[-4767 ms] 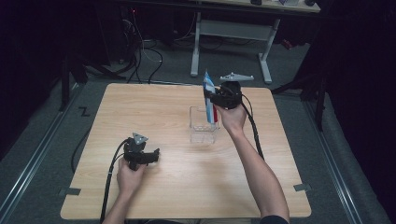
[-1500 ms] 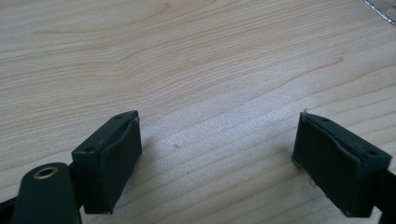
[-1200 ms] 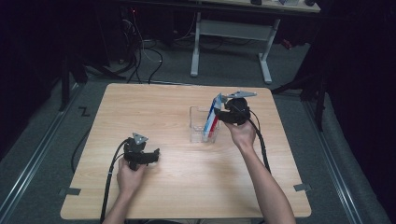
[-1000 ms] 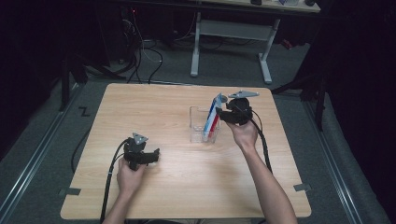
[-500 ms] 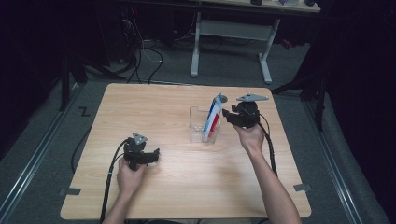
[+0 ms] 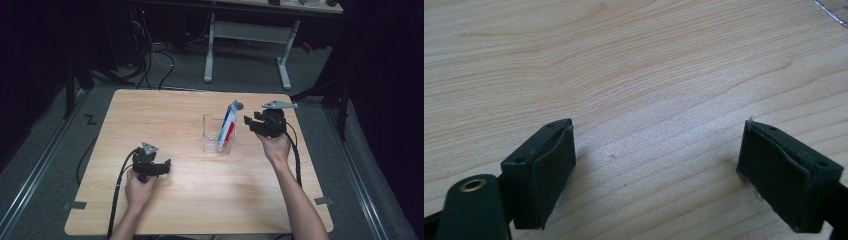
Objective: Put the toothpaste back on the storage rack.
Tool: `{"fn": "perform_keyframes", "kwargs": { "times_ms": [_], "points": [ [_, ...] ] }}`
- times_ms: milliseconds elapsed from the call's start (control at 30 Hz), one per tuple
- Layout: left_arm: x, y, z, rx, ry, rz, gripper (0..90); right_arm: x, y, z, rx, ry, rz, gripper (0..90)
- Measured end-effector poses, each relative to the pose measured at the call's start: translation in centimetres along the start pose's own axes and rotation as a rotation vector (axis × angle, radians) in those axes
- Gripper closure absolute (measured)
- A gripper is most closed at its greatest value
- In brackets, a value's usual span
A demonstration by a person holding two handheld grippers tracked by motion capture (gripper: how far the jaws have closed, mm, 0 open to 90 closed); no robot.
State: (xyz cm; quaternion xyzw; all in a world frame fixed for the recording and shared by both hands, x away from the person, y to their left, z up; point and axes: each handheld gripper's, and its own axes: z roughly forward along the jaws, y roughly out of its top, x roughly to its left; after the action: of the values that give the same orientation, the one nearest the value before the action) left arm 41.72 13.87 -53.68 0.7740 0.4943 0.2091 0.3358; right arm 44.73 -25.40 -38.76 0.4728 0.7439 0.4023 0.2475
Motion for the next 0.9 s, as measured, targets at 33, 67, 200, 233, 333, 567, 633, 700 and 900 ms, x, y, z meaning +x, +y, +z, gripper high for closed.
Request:
{"fn": "perform_keyframes", "kwargs": {
  "times_ms": [33, 67, 200, 233, 333, 567, 633, 700, 900],
  "points": [
    [0.0, 0.0, 0.0, 0.000, 0.000, 0.000, 15.6, 0.0, 0.0, -0.1, -0.001, 0.002, 0.000, 52.7],
    [0.0, 0.0, 0.0, 0.000, 0.000, 0.000, 15.6, 0.0, 0.0, -0.2, -0.001, 0.002, -0.002, 52.8],
    [0.0, 0.0, 0.0, 0.000, 0.000, 0.000, 15.6, 0.0, 0.0, -0.6, -0.005, 0.008, -0.006, 52.9],
    [0.0, 0.0, 0.0, 0.000, 0.000, 0.000, 15.6, 0.0, 0.0, -0.7, -0.007, 0.011, -0.003, 53.0],
    [0.0, 0.0, 0.0, 0.000, 0.000, 0.000, 15.6, 0.1, -0.1, -0.8, -0.006, 0.018, -0.001, 53.0],
    [0.0, 0.0, 0.0, 0.000, 0.000, 0.000, 15.6, 0.1, -0.2, -1.3, -0.008, 0.025, -0.008, 53.0],
    [0.0, 0.0, 0.0, 0.000, -0.001, 0.000, 15.6, 0.1, -0.2, -1.5, -0.009, 0.024, -0.009, 53.0],
    [0.0, 0.0, 0.0, 0.000, 0.000, 0.000, 15.6, 0.1, -0.3, -1.7, -0.012, 0.025, -0.007, 53.0],
    [0.0, 0.0, 0.0, 0.000, 0.000, 0.000, 15.6, -0.1, -1.2, -2.0, -0.019, 0.030, 0.006, 53.2]
  ]
}}
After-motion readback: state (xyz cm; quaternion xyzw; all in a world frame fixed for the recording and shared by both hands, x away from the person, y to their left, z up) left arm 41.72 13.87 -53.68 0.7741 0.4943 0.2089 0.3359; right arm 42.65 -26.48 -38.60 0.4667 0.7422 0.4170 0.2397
